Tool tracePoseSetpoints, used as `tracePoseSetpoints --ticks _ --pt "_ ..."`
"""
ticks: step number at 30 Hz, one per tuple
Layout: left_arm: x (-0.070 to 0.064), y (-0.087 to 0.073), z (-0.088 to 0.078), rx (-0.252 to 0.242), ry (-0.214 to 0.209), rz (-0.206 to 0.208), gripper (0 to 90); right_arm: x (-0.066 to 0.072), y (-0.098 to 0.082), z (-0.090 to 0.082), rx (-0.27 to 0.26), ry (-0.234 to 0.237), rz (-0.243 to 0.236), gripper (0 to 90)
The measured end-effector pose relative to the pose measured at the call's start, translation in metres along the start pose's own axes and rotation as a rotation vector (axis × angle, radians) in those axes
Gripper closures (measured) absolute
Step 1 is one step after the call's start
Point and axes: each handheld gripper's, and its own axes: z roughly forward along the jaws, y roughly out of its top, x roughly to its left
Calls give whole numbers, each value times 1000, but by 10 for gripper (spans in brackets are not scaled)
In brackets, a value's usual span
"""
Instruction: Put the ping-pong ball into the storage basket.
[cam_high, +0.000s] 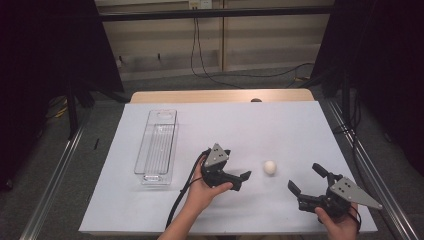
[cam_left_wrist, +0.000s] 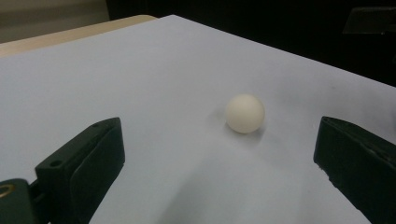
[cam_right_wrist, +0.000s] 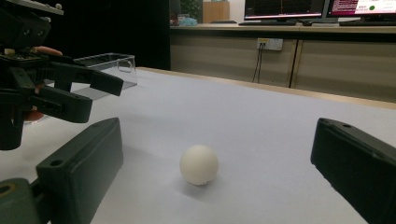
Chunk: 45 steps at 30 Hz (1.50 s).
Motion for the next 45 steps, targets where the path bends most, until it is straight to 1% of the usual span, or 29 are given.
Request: tracePoseSetpoints --ticks 1,2,3,4,5,6,7,8,9,13,14,15,19,20,21,26,28,29,30,32,33,35,36,38,40,42,43,44,45 --pt "0 1 0 18 10 6 20 0 0 0 -1 -1 0 20" --pt "-1 1 2 8 7 4 21 0 0 0 1 0 0 20" --pt "-1 1 2 21 11 10 21 0 0 0 2 0 -4 20" --pt "-1 1 4 14 6 10 21 0 0 0 3 1 -4 20" --pt "-1 1 4 28 9 19 21 0 0 0 2 0 -6 20" --pt "-2 1 6 12 9 1 21 0 0 0 -2 -2 -5 20" --pt "-2 1 6 25 6 11 21 0 0 0 -2 -2 -5 20" --pt "-3 1 7 21 5 5 21 0 0 0 -1 -1 -2 20" --pt "-3 1 7 28 5 13 21 0 0 1 -4 -3 -8 20" --pt "-3 1 10 36 2 18 22 1 0 0 1 5 -10 20" --pt "-4 1 11 26 4 4 22 1 0 0 3 3 -8 20" --pt "-4 1 12 29 1 6 22 2 0 0 -4 -3 0 20" --pt "-4 2 13 42 -1 14 22 1 0 0 2 3 -7 20" --pt "-4 1 14 32 -7 7 22 1 0 0 5 8 -13 20" --pt "-4 1 15 33 -6 7 23 1 0 0 5 8 -13 20" --pt "-5 2 19 52 -5 21 23 2 0 1 1 4 -6 20" --pt "-5 2 21 60 -10 18 23 2 0 1 3 8 -7 20" --pt "-6 2 23 67 -5 19 23 2 0 1 1 3 -8 20" --pt "-6 2 25 61 -16 16 23 2 0 1 2 5 -9 20" --pt "-6 2 27 68 -14 14 23 2 0 1 4 6 -11 20" --pt "-6 2 28 66 -20 17 23 2 0 1 5 7 -11 20" --pt "-6 2 31 60 -16 6 23 2 0 1 5 8 -10 20" --pt "-5 2 32 75 -11 9 23 2 0 1 3 6 -10 20" --pt "-5 1 34 75 -12 -4 23 2 0 1 2 5 -11 20" --pt "-4 0 37 82 -15 0 24 2 0 1 5 7 -14 20" --pt "-4 0 39 74 -20 -9 24 2 0 1 4 3 -14 20" --pt "-4 1 39 81 -19 -4 24 2 0 1 4 8 -15 20" --pt "-4 1 41 78 -15 -3 24 3 0 1 4 8 -16 20" --pt "-4 3 42 88 -10 -2 25 3 0 1 2 4 -12 20"
